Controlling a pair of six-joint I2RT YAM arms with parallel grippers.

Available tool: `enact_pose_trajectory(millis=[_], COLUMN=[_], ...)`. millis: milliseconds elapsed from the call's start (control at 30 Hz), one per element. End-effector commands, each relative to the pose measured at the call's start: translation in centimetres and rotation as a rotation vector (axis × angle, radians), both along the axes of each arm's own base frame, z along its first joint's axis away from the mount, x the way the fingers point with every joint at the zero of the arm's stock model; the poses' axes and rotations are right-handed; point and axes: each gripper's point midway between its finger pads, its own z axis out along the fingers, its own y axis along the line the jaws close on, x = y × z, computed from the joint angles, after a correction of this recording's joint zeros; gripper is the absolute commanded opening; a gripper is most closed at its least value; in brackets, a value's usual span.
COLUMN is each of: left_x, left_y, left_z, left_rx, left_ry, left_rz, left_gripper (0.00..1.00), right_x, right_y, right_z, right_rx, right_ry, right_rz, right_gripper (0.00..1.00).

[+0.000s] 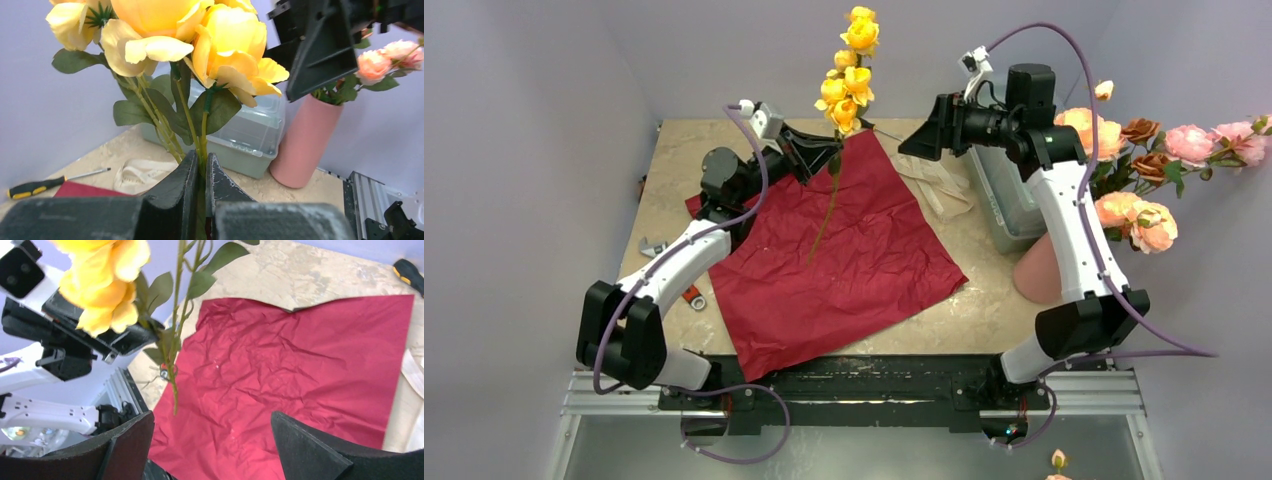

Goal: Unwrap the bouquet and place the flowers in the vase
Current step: Pick up the fake flower from the wrapping paper, then insert the fake flower into the vase.

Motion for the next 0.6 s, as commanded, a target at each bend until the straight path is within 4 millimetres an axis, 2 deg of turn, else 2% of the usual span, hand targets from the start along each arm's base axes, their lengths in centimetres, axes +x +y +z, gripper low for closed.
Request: enact_pose_trajectory(millis=[0, 167, 367, 567], left_x=[-2.7, -4.9, -7.6, -8.4], left_y=[-0.1, -0.8, -1.5, -1.8], left_z=[5.8, 8.2, 10.0, 10.5], left_rx=[-0.105, -0.208, -0.275, -0.337], left_ry=[-0.125, -0.067, -0.035, 0.037], left_rz=[-0.08, -0.239, -0.447, -0.599], left_gripper=[0.0, 0.0, 0.0, 0.0], right_x=[0.1, 0.4, 0.0, -1.0], right_y=[2.3, 4.0, 5.3, 6.3], right_z=[3.9, 6.1, 8.0, 10.6], right_rx=[0.128, 0.23, 0.282, 0.332], right_ry=[-0.059, -0.073, -0.092, -0.134], right_rz=[0.062, 0.132, 0.222, 0.319], right_gripper=[0.89, 0.89, 0.89, 0.89])
